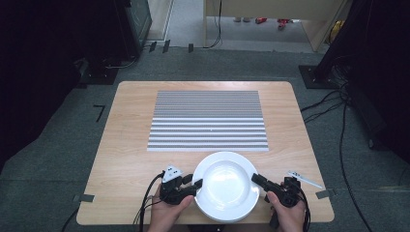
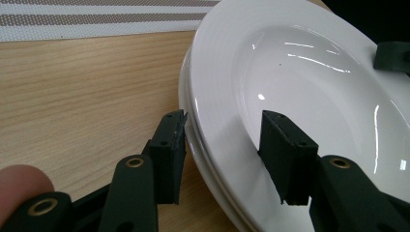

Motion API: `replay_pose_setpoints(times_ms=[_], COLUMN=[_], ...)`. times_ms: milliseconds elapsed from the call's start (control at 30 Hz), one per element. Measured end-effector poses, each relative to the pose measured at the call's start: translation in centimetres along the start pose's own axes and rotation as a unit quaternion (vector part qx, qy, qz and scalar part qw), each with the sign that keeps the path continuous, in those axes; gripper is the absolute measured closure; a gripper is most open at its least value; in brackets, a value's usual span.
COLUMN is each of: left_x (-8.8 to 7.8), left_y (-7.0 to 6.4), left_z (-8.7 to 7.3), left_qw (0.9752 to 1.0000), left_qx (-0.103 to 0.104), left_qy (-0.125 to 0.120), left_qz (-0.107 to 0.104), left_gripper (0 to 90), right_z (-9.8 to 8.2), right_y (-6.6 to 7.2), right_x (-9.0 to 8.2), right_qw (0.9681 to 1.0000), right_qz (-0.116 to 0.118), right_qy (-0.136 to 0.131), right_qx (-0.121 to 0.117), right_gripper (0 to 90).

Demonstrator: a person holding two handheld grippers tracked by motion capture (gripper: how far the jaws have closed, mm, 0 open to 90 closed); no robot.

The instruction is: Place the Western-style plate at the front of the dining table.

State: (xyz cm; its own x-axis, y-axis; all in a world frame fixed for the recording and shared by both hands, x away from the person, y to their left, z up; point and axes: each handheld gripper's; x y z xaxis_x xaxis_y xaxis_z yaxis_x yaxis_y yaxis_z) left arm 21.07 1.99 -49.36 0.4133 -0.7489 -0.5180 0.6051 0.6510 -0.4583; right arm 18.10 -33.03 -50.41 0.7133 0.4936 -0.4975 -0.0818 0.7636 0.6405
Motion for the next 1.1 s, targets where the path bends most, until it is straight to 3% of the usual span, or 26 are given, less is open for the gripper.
replay_pose_setpoints(times_ms=[100, 133, 267, 400, 500, 633, 733, 967, 1033, 1100], left_x=[0.1, 0.1, 0.0, -0.3, -0.4, -0.5, -0.7, -0.8, -0.9, -1.0], left_y=[0.0, 0.0, -0.1, -0.5, -0.4, -0.1, 0.3, 0.2, 0.4, 0.6], left_z=[-0.1, -0.1, -0.1, 0.0, 0.0, 0.0, 0.0, -0.1, -0.1, 0.0], left_qw=[1.0, 1.0, 1.0, 0.9996, 0.9996, 0.9997, 0.9991, 0.9991, 0.9989, 0.9984], left_qx=[-0.003, -0.003, -0.001, 0.017, 0.016, 0.006, -0.019, -0.018, -0.022, -0.028], left_qy=[0.0, 0.0, -0.002, -0.015, -0.017, -0.025, -0.033, -0.035, -0.037, -0.04], left_qz=[-0.001, -0.001, 0.003, 0.014, 0.012, 0.003, -0.018, -0.013, -0.02, -0.028], left_gripper=[51.9, 51.9, 52.7, 55.7, 57.1, 59.2, 60.8, 63.0, 63.2, 63.4], right_z=[-0.1, -0.1, -0.3, -0.4, -0.4, -0.4, -0.5, -0.7, -0.8, -0.9], right_y=[0.0, 0.2, 0.5, 0.3, 0.3, 0.3, 0.3, 0.4, 0.4, 0.6], right_x=[0.0, 0.1, 0.3, 0.6, 0.7, 1.1, 1.2, 1.3, 1.2, 1.2], right_qw=[0.9994, 0.9979, 0.9963, 0.9964, 0.9964, 0.9961, 0.9962, 0.9962, 0.9949, 0.9942], right_qz=[0.027, 0.044, 0.049, 0.049, 0.047, 0.048, 0.044, 0.041, 0.054, 0.057], right_qy=[-0.02, -0.041, -0.057, -0.058, -0.062, -0.068, -0.069, -0.072, -0.084, -0.092], right_qx=[-0.006, -0.024, -0.042, -0.037, -0.035, -0.029, -0.03, -0.027, -0.004, -0.001], right_gripper=[80.8, 80.5, 80.0, 80.2, 80.1, 80.3, 79.9, 79.8, 82.0, 82.3])
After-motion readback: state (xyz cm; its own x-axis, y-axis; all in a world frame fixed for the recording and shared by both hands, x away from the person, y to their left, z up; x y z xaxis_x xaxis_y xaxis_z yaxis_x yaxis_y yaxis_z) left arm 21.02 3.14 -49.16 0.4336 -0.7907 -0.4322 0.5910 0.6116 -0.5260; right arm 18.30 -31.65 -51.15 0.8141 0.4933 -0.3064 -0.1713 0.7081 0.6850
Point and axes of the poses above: each handheld gripper's, and its own axes: x roughly forward along the jaws, z roughly out of its top, y roughly to its left, and after that the axes turned 9 degrees about -z, right-handed
